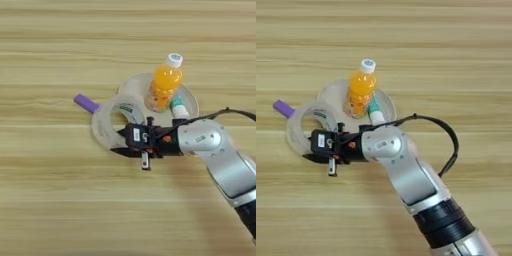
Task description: Move the objects on the table
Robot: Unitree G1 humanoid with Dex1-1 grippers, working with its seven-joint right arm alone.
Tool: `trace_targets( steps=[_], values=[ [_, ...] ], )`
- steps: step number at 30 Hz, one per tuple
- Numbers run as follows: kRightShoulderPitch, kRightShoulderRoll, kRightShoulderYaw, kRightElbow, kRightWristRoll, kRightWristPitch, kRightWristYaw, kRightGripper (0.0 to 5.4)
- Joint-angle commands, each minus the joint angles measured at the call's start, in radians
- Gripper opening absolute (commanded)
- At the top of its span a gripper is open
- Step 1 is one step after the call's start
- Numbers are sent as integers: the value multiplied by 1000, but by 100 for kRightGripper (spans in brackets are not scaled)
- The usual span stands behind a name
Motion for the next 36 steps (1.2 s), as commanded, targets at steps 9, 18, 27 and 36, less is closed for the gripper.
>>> trace_targets(
  steps=[9,18,27,36],
  values=[
    [41,-101,-216,-183,113,46,-31,127],
    [175,-148,-428,-254,200,69,-52,127],
    [270,-155,-622,-201,238,57,-96,126],
    [235,-177,-740,-49,229,49,-178,126]
  ],
)
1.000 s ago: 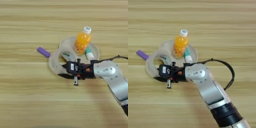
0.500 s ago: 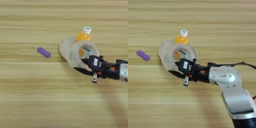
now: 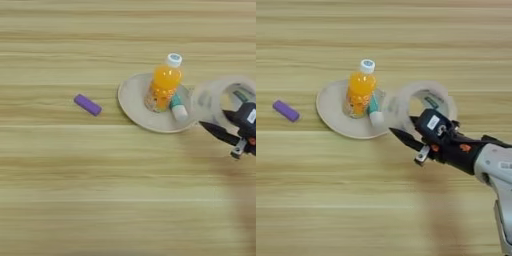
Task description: Move the objects on the table
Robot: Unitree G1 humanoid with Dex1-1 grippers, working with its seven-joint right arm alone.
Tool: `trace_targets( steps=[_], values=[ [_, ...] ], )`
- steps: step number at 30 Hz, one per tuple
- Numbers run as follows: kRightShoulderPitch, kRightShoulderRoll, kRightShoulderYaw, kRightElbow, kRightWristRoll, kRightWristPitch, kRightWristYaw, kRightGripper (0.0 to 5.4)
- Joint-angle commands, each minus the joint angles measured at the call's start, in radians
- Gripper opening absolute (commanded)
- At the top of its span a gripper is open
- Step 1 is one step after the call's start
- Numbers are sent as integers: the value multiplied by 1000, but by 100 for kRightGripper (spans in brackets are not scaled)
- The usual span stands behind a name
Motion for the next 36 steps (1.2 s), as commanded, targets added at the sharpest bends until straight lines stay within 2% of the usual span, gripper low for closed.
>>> trace_targets(
  steps=[1,4,10,21,29,36],
  values=[
    [-111,-69,-78,80,10,-28,-85,126],
    [-167,-79,-75,161,4,-31,-114,126],
    [-286,-88,-18,332,-36,-62,-166,125],
    [-485,-97,123,611,-91,-120,-155,125],
    [-566,-89,209,770,-135,-177,-160,125],
    [-603,-95,235,872,-155,-226,-176,125]
  ],
)
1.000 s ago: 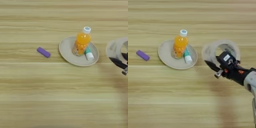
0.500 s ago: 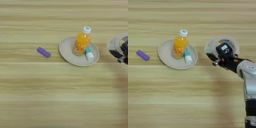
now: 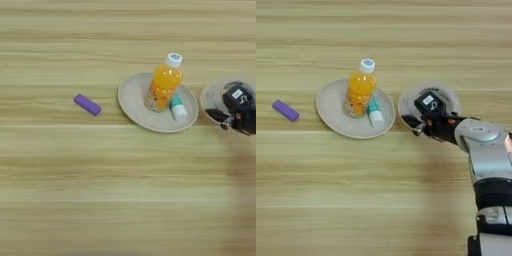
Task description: Move the objects on the table
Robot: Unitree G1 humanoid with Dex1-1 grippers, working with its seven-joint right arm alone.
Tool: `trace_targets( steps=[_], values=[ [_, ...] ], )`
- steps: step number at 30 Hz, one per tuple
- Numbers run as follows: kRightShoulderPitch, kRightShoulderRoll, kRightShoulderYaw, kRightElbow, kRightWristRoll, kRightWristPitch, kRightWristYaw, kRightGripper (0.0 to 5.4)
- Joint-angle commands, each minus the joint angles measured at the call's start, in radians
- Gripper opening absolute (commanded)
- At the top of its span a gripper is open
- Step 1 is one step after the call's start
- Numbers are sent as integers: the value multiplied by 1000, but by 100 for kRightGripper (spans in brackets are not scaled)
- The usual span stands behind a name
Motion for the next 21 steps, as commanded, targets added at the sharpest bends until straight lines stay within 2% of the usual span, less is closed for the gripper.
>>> trace_targets(
  steps=[1,12,21],
  values=[
    [-110,-76,-15,5,-5,-60,-44,125],
    [-169,-87,15,144,-57,-107,-90,125],
    [-191,-89,39,200,-91,-133,-125,125]
  ],
)
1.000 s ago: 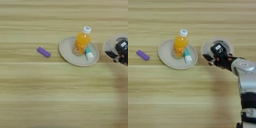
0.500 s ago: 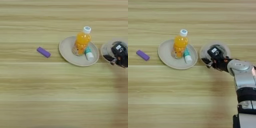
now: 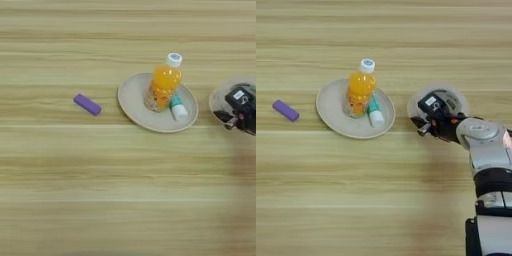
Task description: Move the objects on the table
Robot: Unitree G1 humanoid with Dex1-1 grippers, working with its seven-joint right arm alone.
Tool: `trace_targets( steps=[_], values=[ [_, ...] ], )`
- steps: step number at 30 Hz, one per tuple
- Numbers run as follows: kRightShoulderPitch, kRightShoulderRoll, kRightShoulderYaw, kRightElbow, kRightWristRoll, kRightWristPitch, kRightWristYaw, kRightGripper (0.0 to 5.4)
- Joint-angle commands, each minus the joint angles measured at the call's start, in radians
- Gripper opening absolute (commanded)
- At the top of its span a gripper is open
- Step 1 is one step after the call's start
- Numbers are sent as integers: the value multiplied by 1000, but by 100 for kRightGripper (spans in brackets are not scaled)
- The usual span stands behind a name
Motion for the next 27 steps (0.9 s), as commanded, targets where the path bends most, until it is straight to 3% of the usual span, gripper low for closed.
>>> trace_targets(
  steps=[1,11,27],
  values=[
    [-94,-72,-6,-19,-5,-43,-40,125],
    [-84,-71,-15,-47,6,-53,-35,240],
    [-29,-96,-88,-253,43,-13,-55,416]
  ],
)
